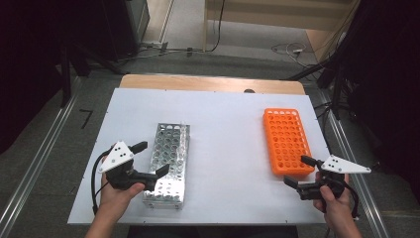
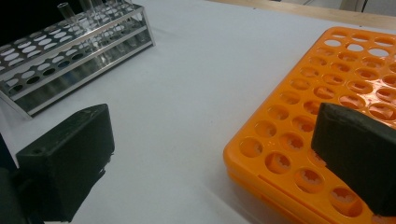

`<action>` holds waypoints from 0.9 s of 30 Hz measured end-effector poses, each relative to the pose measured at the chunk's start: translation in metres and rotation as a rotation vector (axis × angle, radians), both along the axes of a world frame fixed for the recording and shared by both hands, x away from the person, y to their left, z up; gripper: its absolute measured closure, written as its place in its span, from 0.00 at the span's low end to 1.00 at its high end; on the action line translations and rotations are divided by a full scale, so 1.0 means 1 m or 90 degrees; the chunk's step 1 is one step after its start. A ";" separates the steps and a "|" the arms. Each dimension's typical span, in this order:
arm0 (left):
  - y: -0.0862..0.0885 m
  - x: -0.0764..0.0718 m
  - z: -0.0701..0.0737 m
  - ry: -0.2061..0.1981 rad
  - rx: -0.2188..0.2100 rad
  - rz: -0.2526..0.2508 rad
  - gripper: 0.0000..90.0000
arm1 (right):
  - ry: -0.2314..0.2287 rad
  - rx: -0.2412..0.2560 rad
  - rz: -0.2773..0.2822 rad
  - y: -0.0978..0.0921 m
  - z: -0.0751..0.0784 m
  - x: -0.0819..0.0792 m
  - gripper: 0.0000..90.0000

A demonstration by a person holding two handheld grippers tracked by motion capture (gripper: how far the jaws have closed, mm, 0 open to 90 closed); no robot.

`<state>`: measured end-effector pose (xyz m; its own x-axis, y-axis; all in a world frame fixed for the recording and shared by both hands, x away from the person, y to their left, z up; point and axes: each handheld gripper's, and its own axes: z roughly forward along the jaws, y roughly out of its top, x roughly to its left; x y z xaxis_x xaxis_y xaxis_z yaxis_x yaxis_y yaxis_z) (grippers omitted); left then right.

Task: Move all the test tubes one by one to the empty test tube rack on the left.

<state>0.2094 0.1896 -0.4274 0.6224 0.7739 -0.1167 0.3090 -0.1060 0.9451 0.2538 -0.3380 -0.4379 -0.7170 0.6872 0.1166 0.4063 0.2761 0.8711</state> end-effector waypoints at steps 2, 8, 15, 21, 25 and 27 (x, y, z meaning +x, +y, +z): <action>0.004 -0.003 -0.001 -0.001 0.002 0.003 0.00 | 0.002 0.000 -0.003 -0.001 -0.001 0.000 0.00; 0.018 -0.012 -0.008 0.005 0.006 0.021 0.00 | 0.001 -0.002 -0.011 -0.004 -0.002 0.002 0.00; 0.033 -0.023 -0.012 -0.007 -0.002 0.027 0.00 | -0.004 -0.007 -0.022 -0.010 -0.007 0.004 0.00; 0.044 -0.025 -0.013 -0.021 -0.030 0.025 0.00 | -0.008 -0.012 -0.041 -0.018 -0.013 0.006 0.00; 0.045 -0.025 -0.016 -0.021 -0.028 0.026 0.00 | -0.001 -0.016 -0.048 -0.021 -0.017 0.009 0.00; 0.045 -0.025 -0.019 -0.019 -0.026 0.026 0.00 | 0.002 -0.013 -0.046 -0.021 -0.019 0.010 0.00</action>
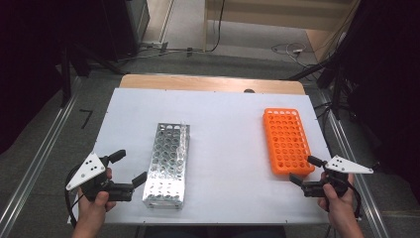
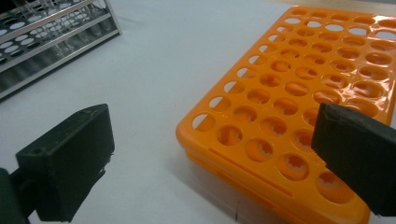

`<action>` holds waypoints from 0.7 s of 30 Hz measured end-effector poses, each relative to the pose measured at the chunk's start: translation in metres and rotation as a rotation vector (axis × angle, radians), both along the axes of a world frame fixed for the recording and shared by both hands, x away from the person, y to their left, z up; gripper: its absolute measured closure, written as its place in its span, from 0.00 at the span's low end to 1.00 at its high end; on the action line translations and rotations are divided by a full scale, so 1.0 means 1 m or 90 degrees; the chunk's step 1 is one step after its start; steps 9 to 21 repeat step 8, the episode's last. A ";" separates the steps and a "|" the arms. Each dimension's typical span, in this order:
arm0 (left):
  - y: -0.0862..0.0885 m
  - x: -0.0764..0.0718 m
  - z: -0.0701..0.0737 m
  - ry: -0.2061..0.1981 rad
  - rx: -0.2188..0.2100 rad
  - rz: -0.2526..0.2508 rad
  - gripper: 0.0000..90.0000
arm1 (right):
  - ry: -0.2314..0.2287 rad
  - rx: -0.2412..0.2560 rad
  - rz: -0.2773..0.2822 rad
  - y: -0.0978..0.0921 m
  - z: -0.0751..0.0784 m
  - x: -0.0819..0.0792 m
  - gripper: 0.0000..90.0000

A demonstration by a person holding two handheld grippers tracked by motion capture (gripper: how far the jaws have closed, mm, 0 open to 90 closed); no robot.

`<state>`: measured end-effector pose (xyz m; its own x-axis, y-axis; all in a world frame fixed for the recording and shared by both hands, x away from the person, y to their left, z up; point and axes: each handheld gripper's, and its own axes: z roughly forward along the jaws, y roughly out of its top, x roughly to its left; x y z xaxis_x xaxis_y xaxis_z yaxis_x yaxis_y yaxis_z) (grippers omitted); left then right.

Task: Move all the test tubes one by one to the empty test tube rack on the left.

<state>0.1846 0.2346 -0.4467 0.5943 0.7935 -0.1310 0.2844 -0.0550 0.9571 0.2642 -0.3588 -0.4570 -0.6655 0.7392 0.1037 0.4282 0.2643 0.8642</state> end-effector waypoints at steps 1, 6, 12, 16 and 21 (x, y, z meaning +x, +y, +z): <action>0.000 0.000 -0.002 0.001 0.002 0.001 0.00 | 0.004 -0.001 -0.001 0.001 -0.001 0.000 0.00; -0.003 0.003 -0.005 0.014 -0.014 0.010 0.00 | 0.002 0.007 0.002 0.001 0.001 -0.001 0.00; -0.006 0.003 -0.004 0.012 -0.016 0.007 0.00 | -0.001 0.019 -0.002 -0.001 0.003 -0.002 0.00; -0.006 0.003 -0.004 0.012 -0.016 0.007 0.00 | -0.001 0.019 -0.002 -0.001 0.003 -0.002 0.00; -0.006 0.003 -0.004 0.012 -0.016 0.007 0.00 | -0.001 0.019 -0.002 -0.001 0.003 -0.002 0.00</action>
